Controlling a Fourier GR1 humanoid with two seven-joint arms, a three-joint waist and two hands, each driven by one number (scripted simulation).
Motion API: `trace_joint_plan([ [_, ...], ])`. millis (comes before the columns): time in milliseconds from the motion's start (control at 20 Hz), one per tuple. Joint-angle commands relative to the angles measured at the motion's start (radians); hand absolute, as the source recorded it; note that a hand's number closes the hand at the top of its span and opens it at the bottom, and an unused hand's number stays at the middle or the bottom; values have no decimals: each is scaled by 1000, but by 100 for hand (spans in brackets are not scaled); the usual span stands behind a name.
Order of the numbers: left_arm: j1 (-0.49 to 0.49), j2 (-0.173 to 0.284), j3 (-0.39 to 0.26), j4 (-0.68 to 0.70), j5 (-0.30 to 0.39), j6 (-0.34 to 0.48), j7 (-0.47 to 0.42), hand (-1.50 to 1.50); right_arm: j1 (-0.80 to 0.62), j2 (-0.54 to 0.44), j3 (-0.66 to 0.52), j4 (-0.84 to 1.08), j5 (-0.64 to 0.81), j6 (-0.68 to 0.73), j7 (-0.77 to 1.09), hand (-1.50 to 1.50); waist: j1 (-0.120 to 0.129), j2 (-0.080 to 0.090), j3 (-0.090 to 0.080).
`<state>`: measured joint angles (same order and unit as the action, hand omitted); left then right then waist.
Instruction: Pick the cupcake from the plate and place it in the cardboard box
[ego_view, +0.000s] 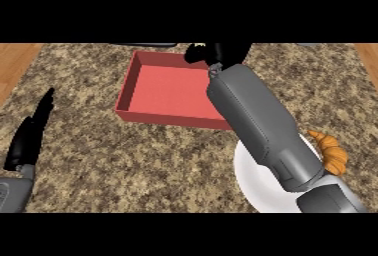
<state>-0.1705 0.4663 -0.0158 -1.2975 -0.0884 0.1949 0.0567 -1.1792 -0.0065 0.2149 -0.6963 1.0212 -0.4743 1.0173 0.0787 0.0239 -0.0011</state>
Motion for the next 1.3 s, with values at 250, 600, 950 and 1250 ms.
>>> trace_joint_plan([
  [250,0,-11,-2,8,-10,-3,-15,0,-27,6,-152,226,-117,-233,21,-150,22,9,1],
  [600,-26,-29,-12,-5,-27,8,20,0,-47,6,-173,318,-176,-370,-148,-150,22,10,1],
  [950,-48,-5,14,6,-9,-24,22,0,-85,6,-170,320,-150,-582,-216,-150,10,6,1],
  [1250,20,-18,28,20,-17,-5,-20,0,-20,6,-127,244,-202,-748,-235,-150,-19,-15,1],
])
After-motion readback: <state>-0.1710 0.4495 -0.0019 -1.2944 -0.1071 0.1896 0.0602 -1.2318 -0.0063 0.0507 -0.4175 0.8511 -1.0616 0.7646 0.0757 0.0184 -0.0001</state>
